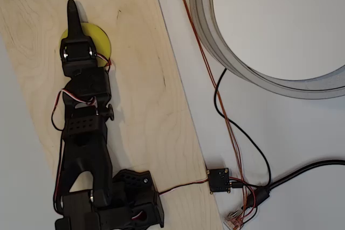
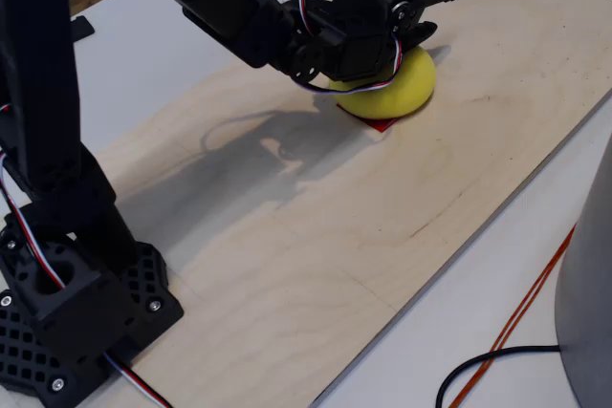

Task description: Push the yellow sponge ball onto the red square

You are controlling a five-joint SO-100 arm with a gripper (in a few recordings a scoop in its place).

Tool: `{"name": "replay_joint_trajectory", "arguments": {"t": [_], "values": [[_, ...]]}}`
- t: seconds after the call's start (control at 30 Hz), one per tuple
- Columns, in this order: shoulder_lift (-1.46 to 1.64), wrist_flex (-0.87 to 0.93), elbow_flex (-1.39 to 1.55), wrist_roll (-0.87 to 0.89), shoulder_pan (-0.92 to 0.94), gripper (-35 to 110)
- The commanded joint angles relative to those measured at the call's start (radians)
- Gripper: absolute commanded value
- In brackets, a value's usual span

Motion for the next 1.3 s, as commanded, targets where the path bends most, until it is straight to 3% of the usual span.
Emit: {"name": "replay_joint_trajectory", "arguments": {"t": [0.0,1.27], "values": [[0.015,-0.018,0.041,0.023,0.012,15],[0.098,-0.192,0.327,0.078,0.006,15]]}}
